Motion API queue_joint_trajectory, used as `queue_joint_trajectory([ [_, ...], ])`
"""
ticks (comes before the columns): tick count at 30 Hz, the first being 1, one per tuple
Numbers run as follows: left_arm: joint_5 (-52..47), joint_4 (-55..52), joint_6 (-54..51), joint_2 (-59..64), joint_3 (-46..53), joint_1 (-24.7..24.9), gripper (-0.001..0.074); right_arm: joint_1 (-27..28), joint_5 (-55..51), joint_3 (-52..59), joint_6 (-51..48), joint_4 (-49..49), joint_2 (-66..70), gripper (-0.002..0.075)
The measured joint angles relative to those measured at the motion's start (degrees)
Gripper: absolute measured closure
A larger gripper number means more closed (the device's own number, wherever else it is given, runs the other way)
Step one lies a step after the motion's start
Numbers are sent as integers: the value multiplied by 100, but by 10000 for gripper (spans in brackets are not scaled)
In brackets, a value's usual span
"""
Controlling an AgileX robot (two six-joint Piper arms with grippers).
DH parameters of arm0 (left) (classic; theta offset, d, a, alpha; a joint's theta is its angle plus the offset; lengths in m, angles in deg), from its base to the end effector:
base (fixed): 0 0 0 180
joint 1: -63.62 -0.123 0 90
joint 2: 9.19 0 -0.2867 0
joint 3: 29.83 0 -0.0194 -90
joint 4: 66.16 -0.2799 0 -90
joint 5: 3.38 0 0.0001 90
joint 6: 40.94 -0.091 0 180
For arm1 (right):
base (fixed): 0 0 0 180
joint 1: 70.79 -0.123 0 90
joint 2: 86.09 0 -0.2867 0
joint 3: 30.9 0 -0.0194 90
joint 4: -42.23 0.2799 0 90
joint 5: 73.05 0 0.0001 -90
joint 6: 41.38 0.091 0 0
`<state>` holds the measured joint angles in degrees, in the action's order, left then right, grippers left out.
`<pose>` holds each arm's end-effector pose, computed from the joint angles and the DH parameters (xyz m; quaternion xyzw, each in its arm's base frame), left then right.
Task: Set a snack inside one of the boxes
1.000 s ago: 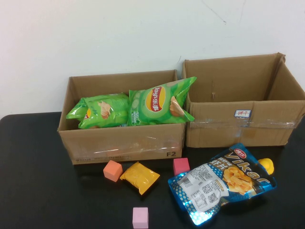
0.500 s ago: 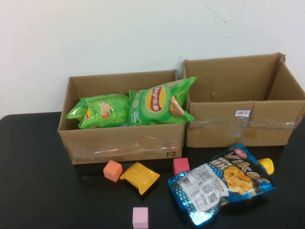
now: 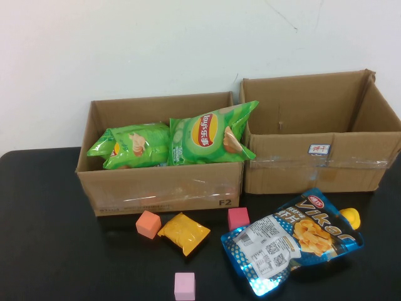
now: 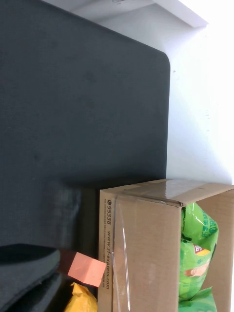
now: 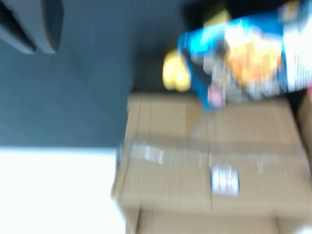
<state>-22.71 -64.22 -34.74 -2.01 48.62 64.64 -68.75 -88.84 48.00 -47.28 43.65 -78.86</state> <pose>0.0810 -0.0025 0.1759 -0.0451 0.7918 -0.0525 0.6069 0.0825 -0.0023 0.1784 -0.0190 0.7764 -0.0335 0.6290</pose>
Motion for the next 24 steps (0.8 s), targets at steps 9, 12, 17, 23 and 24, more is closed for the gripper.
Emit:
queue_joint_trajectory([
  [9, 1427, -59, 0, 0, 34, 0, 737, 0, 3126, 0, 0, 0, 0, 727],
  [12, 2478, -67, 0, 0, 34, 0, 737, 0, 4098, 0, 0, 0, 0, 727],
  [17, 3835, -79, 0, 0, 34, 0, 737, 0, 5227, 0, 213, 0, -9, 727],
  [23, 4615, -89, 0, 0, 34, 0, 737, 0, 5301, 0, 1737, 0, -30, 727],
  [24, 4673, -74, 0, 0, 34, 0, 737, 0, 5276, 0, 1844, -23, -30, 727],
])
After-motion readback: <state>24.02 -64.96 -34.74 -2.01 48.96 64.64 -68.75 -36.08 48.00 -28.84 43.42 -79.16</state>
